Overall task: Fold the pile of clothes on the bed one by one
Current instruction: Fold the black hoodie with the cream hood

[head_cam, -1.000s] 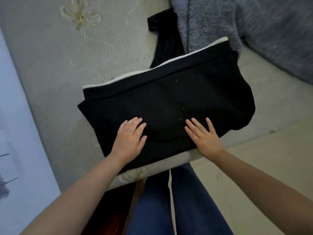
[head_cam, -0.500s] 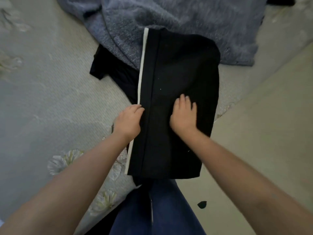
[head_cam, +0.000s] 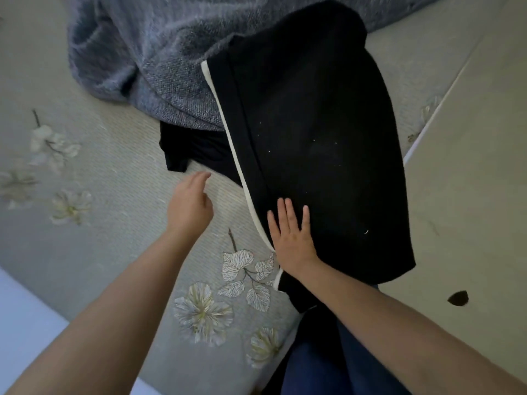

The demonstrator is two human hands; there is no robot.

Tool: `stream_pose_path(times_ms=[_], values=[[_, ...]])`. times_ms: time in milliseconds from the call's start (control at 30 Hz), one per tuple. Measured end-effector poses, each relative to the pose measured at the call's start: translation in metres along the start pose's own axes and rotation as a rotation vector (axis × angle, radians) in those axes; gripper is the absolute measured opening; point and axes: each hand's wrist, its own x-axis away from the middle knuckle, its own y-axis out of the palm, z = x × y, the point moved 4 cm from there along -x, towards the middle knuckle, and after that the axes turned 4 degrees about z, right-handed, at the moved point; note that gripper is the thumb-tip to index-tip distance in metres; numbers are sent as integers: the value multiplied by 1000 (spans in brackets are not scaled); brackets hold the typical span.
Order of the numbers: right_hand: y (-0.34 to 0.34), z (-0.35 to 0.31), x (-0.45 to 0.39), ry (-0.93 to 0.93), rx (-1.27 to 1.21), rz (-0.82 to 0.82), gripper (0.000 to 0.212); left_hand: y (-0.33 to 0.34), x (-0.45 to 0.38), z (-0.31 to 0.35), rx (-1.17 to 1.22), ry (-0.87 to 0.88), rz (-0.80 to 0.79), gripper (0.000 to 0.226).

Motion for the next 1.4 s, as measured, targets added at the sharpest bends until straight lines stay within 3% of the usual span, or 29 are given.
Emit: stream_pose_path(times_ms=[167,267,367,467,600,800,933,1033,1167,1300,1400], values=[[-19,91,29,-155,238,97,75,37,-25,70,-274,485,-130,70],[-19,154,34,-208,250,-59,83,65,-38,107,-458,635,-184,73],[-19,163,32,4,124,-87,97,79,-58,134,-495,575,-281,84],[-14,133,29,270,-117,-51,112,81,-76,148,-511,560,-337,74],[-31,124,11,479,-152,101,109,73,-96,152,-545,641,-345,67],[-54,156,7,384,-30,320,63,69,-114,160,-497,684,-377,60],[-74,188,-3,232,-358,134,64,63,-121,163,-460,733,-388,64],[-95,226,-8,233,-661,22,60,56,-120,160,-481,799,-347,78],[-104,246,-7,227,-800,-17,59,54,-120,163,-487,763,-235,67],[-100,247,-5,244,-788,13,56,62,-126,170,-425,684,-260,53],[-88,226,1,286,-491,84,64,55,-133,179,-466,658,-301,45]])
